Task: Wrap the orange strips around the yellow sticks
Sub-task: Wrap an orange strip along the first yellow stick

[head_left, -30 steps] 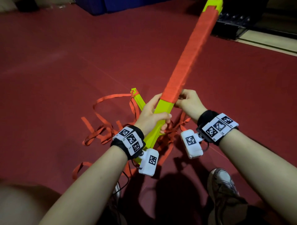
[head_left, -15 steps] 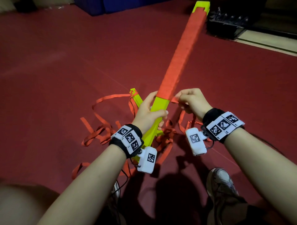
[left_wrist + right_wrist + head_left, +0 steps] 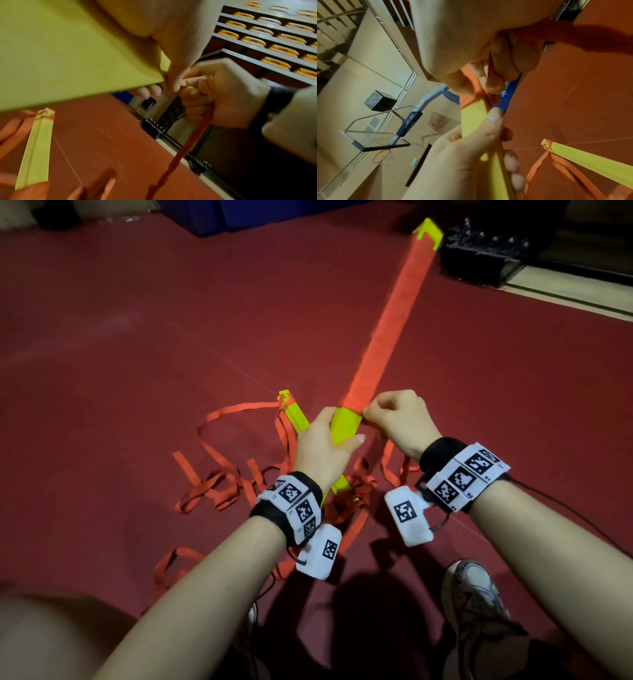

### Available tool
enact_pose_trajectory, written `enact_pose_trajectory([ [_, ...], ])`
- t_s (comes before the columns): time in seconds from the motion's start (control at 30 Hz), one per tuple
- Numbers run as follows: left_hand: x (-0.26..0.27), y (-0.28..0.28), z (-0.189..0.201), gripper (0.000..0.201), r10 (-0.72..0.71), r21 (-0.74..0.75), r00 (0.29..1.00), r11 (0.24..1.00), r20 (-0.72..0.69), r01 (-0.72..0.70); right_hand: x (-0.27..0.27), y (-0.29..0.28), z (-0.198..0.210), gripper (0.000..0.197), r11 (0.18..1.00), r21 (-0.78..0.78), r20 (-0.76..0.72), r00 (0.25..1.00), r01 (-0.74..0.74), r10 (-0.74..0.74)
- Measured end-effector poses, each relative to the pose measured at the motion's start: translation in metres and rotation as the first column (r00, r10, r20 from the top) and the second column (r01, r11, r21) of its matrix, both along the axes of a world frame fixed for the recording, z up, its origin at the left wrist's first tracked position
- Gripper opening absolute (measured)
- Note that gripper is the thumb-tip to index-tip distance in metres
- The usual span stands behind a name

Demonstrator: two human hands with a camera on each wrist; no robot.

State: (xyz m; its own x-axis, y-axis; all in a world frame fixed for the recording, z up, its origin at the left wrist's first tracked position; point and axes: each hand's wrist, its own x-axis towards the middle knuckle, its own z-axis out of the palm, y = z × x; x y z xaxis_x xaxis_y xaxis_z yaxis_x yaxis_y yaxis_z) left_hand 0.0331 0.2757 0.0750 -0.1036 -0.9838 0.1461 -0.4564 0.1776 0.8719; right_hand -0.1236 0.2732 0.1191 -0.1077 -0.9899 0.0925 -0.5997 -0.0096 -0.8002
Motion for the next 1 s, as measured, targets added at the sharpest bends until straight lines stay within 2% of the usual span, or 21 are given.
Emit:
enact_pose_trajectory([
  [0.03, 0.000, 0.001, 0.001, 0.034, 0.021, -0.058, 0.990, 0.998, 0.139, -0.013, 0.002, 0.001, 0.002, 0.038, 1.000, 0.017, 0.031, 1.000, -0.002, 0.001],
  [0.1, 0.000, 0.005, 0.004, 0.043, 0.084, -0.182, 0.925, 0.983, 0.370, -0.017, 0.007, 0.005, 0.004, 0.054, 0.999, 0.053, 0.059, 0.998, -0.009, 0.006],
  [0.2, -0.003, 0.014, 0.003, 0.050, 0.133, -0.319, 0.849, 0.947, 0.512, 0.044, 0.011, 0.003, -0.001, 0.061, 0.996, 0.082, 0.088, 0.995, 0.045, -0.052],
  [0.27, -0.006, 0.016, -0.004, 0.058, 0.089, -0.311, 0.842, 0.946, 0.532, 0.096, 0.008, -0.002, -0.006, 0.052, 0.990, 0.133, 0.259, 0.962, 0.046, -0.080],
  [0.33, -0.009, 0.014, -0.008, 0.069, -0.055, -0.189, 0.904, 0.971, 0.423, 0.147, 0.002, -0.004, -0.008, 0.044, 0.984, 0.179, 0.401, 0.912, 0.015, -0.086],
  [0.4, -0.010, 0.008, -0.006, 0.074, -0.196, 0.059, 0.961, 0.980, 0.196, 0.188, -0.006, -0.004, -0.006, 0.037, 0.981, 0.187, 0.447, 0.893, -0.042, -0.047],
  [0.43, -0.009, 0.005, -0.005, 0.074, -0.229, 0.210, 0.973, 0.953, 0.031, 0.218, -0.009, -0.003, -0.004, 0.035, 0.980, 0.177, 0.481, 0.877, -0.087, -0.009],
  [0.5, -0.001, 0.003, -0.005, 0.074, -0.215, 0.480, 0.934, 0.811, -0.286, 0.334, -0.014, 0.000, 0.000, 0.032, 0.974, 0.131, 0.570, 0.818, -0.185, 0.078],
  [0.57, 0.009, 0.009, -0.006, 0.061, -0.236, 0.577, 0.859, 0.656, -0.455, 0.486, -0.016, 0.002, 0.004, 0.030, 0.966, 0.095, 0.596, 0.790, -0.242, 0.140],
  [0.6, 0.011, 0.012, -0.007, 0.047, -0.249, 0.562, 0.824, 0.629, -0.509, 0.537, -0.017, 0.003, 0.005, 0.028, 0.962, 0.089, 0.585, 0.795, -0.258, 0.158],
  [0.63, 0.010, 0.016, -0.008, 0.032, -0.246, 0.532, 0.810, 0.648, -0.532, 0.546, -0.018, 0.004, 0.007, 0.027, 0.959, 0.092, 0.565, 0.807, -0.267, 0.171],
  [0.7, 0.005, 0.017, -0.010, 0.016, -0.183, 0.459, 0.866, 0.786, -0.465, 0.413, -0.022, 0.002, 0.008, 0.027, 0.960, 0.107, 0.511, 0.842, -0.261, 0.172],
  [0.77, 0.004, 0.010, -0.013, 0.032, -0.077, 0.346, 0.954, 0.921, -0.290, 0.179, -0.024, -0.005, 0.008, 0.027, 0.975, 0.109, 0.415, 0.900, -0.194, 0.132],
  [0.8, 0.005, 0.006, -0.015, 0.039, -0.027, 0.277, 0.984, 0.958, -0.175, 0.075, -0.023, -0.008, 0.007, 0.027, 0.984, 0.099, 0.339, 0.935, -0.149, 0.107],
  [0.83, 0.007, 0.004, -0.016, 0.045, 0.016, 0.216, 0.999, 0.976, -0.037, -0.008, -0.022, -0.012, 0.005, 0.028, 0.991, 0.084, 0.229, 0.970, -0.106, 0.084],
  [0.9, 0.009, 0.005, -0.013, 0.053, 0.105, 0.135, 0.969, 0.981, 0.223, -0.137, -0.016, -0.014, -0.003, 0.029, 0.998, 0.061, -0.002, 0.999, -0.033, 0.033],
  [0.93, 0.008, 0.007, -0.011, 0.057, 0.136, 0.101, 0.942, 0.980, 0.306, -0.174, -0.013, -0.013, -0.008, 0.029, 0.998, 0.061, -0.045, 0.999, -0.006, 0.008],
  [1.0, 0.006, 0.012, -0.010, 0.064, 0.160, 0.070, 0.901, 0.976, 0.403, -0.205, -0.008, -0.010, -0.014, 0.037, 0.994, 0.105, 0.047, 0.999, 0.018, -0.023],
])
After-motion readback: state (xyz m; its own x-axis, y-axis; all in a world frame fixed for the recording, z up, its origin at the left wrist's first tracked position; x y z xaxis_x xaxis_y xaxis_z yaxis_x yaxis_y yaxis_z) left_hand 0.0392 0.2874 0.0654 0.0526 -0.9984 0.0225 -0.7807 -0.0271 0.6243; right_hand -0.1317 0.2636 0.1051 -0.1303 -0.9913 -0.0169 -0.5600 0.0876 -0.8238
